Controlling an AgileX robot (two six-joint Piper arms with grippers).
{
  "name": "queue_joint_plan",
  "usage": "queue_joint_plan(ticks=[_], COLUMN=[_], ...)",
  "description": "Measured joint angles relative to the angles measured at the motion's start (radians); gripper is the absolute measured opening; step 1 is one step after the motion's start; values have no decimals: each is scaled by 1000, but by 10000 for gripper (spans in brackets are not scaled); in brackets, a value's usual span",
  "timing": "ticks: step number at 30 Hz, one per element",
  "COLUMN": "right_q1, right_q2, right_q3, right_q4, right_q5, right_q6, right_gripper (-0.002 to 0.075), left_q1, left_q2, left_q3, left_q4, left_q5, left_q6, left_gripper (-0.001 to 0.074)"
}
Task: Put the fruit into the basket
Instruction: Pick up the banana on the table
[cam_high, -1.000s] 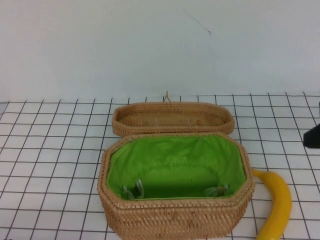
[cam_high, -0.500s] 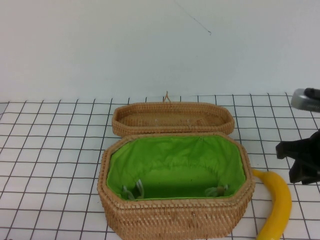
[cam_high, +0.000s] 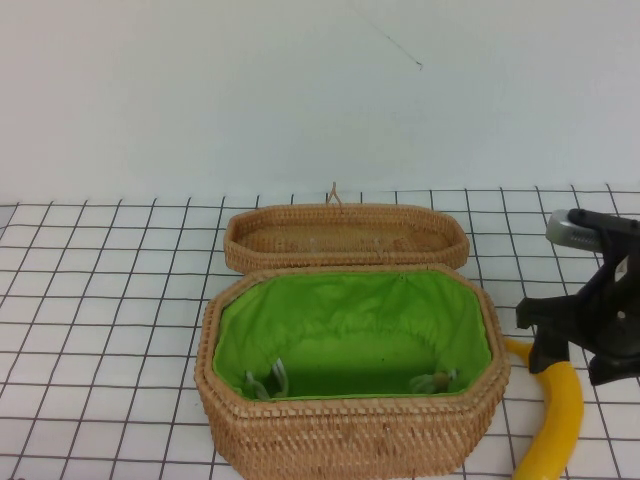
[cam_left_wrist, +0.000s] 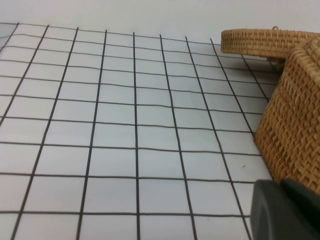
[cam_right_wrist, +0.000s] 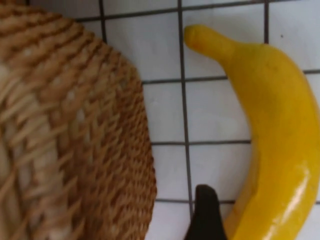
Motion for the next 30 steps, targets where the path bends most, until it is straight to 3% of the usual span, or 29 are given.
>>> queue_joint_plan(ticks=[10, 20, 30], right_q1=[0, -4, -4], right_q2=[117, 149, 11], right_q3=[0, -24, -258], right_q4=[-29, -176, -240], right_q5=[-27, 64, 172], right_q6=[10, 61, -47], right_gripper=[486, 283, 279], left_q1=[0, 0, 0], left_q2=[0, 0, 0], left_q3=[0, 0, 0], left_q4=[0, 0, 0], left_q5=[0, 0, 0], left_q6=[0, 0, 0], left_gripper=[0, 0, 0])
